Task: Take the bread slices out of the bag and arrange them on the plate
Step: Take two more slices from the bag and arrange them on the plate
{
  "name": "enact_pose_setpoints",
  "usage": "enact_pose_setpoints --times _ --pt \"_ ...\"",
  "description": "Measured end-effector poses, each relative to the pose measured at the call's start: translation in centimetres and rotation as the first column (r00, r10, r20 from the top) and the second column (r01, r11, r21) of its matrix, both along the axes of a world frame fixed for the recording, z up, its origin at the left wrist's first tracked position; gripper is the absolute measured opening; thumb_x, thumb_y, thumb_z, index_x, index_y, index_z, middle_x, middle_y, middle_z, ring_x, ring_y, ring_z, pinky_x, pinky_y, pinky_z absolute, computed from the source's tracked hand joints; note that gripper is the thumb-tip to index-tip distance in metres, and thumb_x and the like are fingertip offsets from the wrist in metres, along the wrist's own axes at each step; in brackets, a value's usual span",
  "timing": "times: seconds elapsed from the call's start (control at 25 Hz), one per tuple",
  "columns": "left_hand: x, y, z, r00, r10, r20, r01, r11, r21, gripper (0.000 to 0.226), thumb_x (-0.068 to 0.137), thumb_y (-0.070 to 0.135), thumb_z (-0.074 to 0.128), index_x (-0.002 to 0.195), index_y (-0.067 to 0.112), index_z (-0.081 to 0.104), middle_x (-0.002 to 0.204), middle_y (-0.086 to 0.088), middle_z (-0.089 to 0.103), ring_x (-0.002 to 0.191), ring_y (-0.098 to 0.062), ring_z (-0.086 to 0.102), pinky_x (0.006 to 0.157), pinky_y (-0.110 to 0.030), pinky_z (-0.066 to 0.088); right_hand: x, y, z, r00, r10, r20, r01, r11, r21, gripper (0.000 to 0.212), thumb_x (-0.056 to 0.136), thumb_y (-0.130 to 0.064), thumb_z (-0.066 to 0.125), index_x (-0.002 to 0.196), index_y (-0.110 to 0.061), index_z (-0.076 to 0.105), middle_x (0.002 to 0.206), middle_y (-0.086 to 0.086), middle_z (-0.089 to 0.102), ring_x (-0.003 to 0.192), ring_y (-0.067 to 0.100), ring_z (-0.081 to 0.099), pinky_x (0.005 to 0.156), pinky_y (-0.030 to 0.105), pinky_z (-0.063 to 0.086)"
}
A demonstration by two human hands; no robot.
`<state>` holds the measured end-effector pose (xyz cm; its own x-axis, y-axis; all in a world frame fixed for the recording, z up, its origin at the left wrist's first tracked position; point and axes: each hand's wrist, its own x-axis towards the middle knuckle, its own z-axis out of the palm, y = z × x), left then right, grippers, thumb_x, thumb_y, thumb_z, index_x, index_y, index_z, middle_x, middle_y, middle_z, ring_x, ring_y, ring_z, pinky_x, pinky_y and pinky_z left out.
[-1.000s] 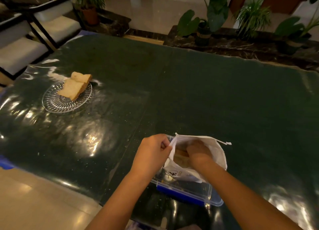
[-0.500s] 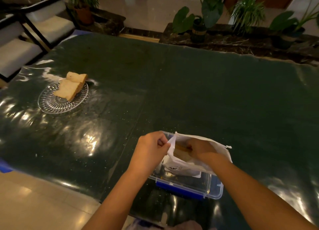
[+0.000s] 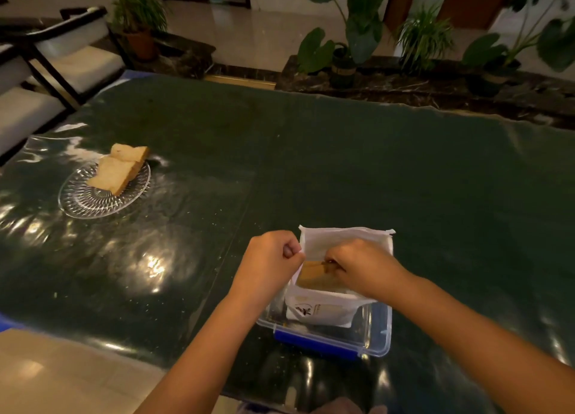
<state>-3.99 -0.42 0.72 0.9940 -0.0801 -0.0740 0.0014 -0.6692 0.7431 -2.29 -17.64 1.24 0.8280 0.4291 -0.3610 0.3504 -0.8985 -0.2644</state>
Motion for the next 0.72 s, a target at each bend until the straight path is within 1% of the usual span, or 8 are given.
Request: enact_pose_setpoints --times 0.08,0.16,0.28,0.36,0.44,0.48,0.6,0.72 --pt "0.4 0.1 0.1 1.000 -0.006 -0.011 0.006 1.000 -0.010 0.014 0.079 0.021 0.067 0.070 0.030 0.062 0.068 0.006 0.065 0.063 0.000 0.060 0.052 -0.010 0.042 -0.6 -1.1 2.0 0.999 -0.005 0.053 0.001 0.997 0.083 0.020 0.088 -0.018 0.053 0.105 -0.020 0.064 0.105 0.002 0.066 0.091 0.015 0.061 0.084 0.031 0.053" --pt "1.0 0.4 0.5 1.000 -0.004 -0.019 0.002 0.992 -0.124 0.017 0.078 0.027 0.069 0.092 0.034 0.062 0.087 0.014 0.065 0.078 0.010 0.060 0.057 -0.007 0.046 -0.8 -2.7 4.3 0.991 -0.056 0.125 0.031 0.980 0.197 0.024 0.086 -0.013 0.053 0.105 -0.021 0.066 0.104 -0.001 0.068 0.091 0.012 0.062 0.083 0.029 0.053" --pt "1.9 0.4 1.6 0.987 -0.157 0.030 0.157 0.921 -0.357 0.063 0.070 0.036 0.074 0.124 0.046 0.044 0.131 0.018 0.049 0.118 0.007 0.047 0.086 -0.013 0.046 -0.7 -4.4 7.0 0.969 -0.133 0.210 0.067 0.954 0.293 0.027 0.082 -0.012 0.059 0.106 -0.023 0.067 0.103 -0.006 0.070 0.093 0.007 0.062 0.082 0.020 0.048" --pt "2.3 -0.2 2.7 0.950 -0.308 0.046 0.305 0.892 -0.333 0.083 0.063 0.047 0.077 0.130 0.057 0.029 0.139 0.026 0.037 0.126 0.011 0.036 0.093 -0.007 0.037 -0.5 -5.0 8.0 0.958 -0.164 0.237 0.082 0.943 0.323 0.028 0.080 -0.011 0.061 0.105 -0.023 0.068 0.102 -0.006 0.071 0.092 0.007 0.062 0.082 0.022 0.050" --pt "2.7 -1.1 3.3 0.917 -0.396 0.046 0.394 0.882 -0.257 0.085 0.061 0.049 0.077 0.128 0.061 0.026 0.132 0.030 0.041 0.121 0.012 0.040 0.087 -0.001 0.039 -0.3 -5.5 8.6 0.949 -0.191 0.251 0.094 0.930 0.354 0.028 0.080 -0.011 0.062 0.104 -0.024 0.068 0.101 -0.007 0.071 0.090 0.004 0.062 0.079 0.020 0.051" --pt "2.8 -1.5 3.4 0.914 -0.401 0.066 0.405 0.883 -0.239 0.077 0.065 0.043 0.077 0.125 0.060 0.032 0.126 0.027 0.048 0.116 0.010 0.046 0.087 -0.003 0.043 -0.1 -5.7 8.9 0.945 -0.203 0.255 0.099 0.924 0.370 0.028 0.080 -0.012 0.062 0.104 -0.025 0.068 0.100 -0.009 0.071 0.088 0.002 0.061 0.076 0.016 0.050" --pt "3.3 -2.3 3.7 0.934 -0.306 0.185 0.349 0.893 -0.283 0.041 0.076 0.016 0.071 0.103 0.044 0.058 0.102 0.016 0.065 0.098 0.001 0.061 0.084 -0.018 0.054 0.4 -6.2 9.5 0.950 -0.210 0.229 0.100 0.905 0.414 0.029 0.079 -0.014 0.065 0.104 -0.028 0.068 0.095 -0.018 0.067 0.082 -0.005 0.059 0.068 0.005 0.044" --pt "4.0 -2.7 4.7 0.938 -0.261 0.226 0.328 0.877 -0.350 0.025 0.076 0.014 0.070 0.088 0.036 0.066 0.087 0.013 0.070 0.087 -0.004 0.067 0.075 -0.021 0.057 1.0 -7.1 9.9 0.959 -0.242 0.148 0.129 0.836 0.533 0.033 0.077 -0.013 0.068 0.102 -0.034 0.067 0.089 -0.026 0.063 0.084 -0.012 0.060 0.066 0.002 0.047"
